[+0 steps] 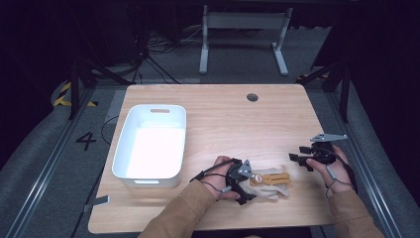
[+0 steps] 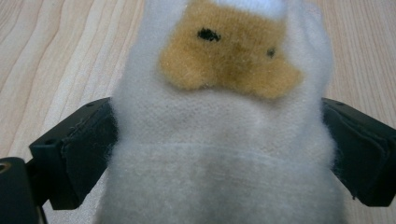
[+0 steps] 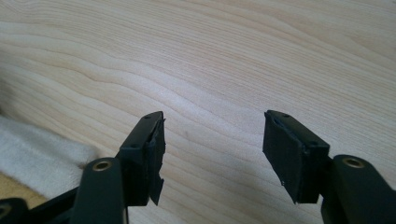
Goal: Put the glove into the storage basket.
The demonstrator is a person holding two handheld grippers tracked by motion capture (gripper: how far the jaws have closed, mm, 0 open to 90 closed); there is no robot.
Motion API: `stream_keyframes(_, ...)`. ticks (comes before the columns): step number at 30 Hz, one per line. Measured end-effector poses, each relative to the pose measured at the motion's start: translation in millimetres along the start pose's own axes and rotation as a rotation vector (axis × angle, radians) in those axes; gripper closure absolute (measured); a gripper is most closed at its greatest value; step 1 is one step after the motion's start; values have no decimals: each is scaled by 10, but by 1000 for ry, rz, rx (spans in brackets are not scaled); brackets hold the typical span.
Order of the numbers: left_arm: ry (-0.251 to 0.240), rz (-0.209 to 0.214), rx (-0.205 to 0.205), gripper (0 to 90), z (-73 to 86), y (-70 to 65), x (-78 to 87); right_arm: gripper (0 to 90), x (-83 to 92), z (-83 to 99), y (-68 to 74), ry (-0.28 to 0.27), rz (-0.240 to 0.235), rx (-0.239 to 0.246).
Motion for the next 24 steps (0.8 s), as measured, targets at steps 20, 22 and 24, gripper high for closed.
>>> stream_keyframes(20, -92, -50, 179, 651, -48, 132, 62, 394, -18, 18, -15, 2, 3, -2)
stream_keyframes(22, -97, -52, 185, 661, -51, 134, 59, 394, -16, 16, -15, 1, 2, -2)
stream_keyframes(24, -93, -50, 199, 662, -48, 131, 61, 394, -21, 13, -12, -2, 1, -6)
Point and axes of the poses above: each handheld gripper's, and its own axes: x roughly backward along the jaws, z roughly out of its underside, y roughly to its left, the point moved 9 cm from there along -x, roughly forward along the jaws, and after that the axes turned 4 degrees about -z, right-handed, at the moved point
